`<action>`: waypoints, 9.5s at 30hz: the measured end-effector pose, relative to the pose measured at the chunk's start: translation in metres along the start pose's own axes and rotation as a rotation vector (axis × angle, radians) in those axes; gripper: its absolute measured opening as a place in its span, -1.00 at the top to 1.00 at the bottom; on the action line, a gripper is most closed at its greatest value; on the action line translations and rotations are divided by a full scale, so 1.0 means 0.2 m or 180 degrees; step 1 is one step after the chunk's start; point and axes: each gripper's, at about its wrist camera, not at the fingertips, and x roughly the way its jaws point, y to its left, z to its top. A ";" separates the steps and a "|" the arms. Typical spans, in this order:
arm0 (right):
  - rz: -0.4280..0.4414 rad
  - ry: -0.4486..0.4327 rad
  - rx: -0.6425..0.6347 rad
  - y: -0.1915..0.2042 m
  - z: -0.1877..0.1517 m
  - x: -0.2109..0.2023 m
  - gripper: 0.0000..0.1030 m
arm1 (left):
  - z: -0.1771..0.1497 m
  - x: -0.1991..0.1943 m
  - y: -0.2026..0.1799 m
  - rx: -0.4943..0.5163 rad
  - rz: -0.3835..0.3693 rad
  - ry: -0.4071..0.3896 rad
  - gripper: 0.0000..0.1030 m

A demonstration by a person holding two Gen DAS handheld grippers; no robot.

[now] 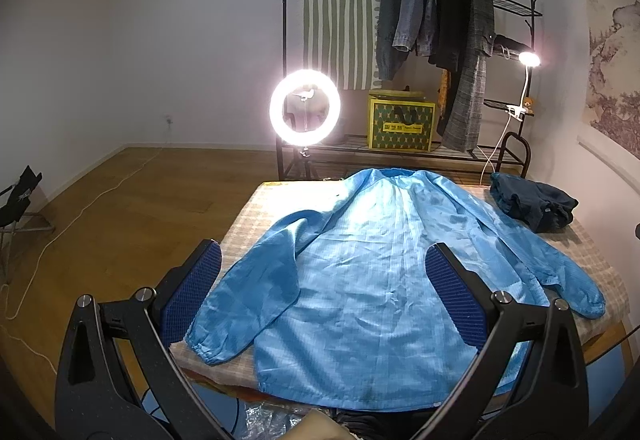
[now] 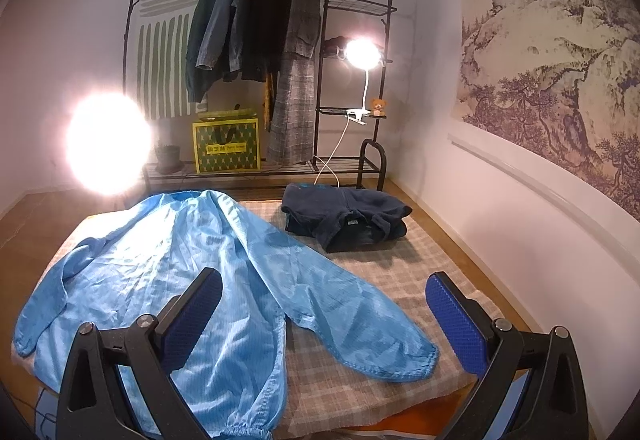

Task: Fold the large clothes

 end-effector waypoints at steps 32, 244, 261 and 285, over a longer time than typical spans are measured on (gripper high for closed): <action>0.0102 0.0018 -0.0046 0.05 0.01 0.03 -0.99 | -0.04 0.08 0.07 0.0001 0.0115 0.0087 -1.00; 0.3258 0.2130 -0.1641 2.55 -0.41 1.12 0.30 | -1.06 0.91 0.52 -0.0899 -0.0472 0.1747 0.82; 0.2779 0.2273 -0.2140 2.03 -0.79 1.02 0.36 | -1.08 0.96 0.52 -0.0741 -0.0369 0.1761 0.83; 0.3190 0.2247 -0.1919 2.06 -0.85 0.80 0.30 | -1.12 1.07 0.80 -0.2018 -0.0817 0.1645 -0.07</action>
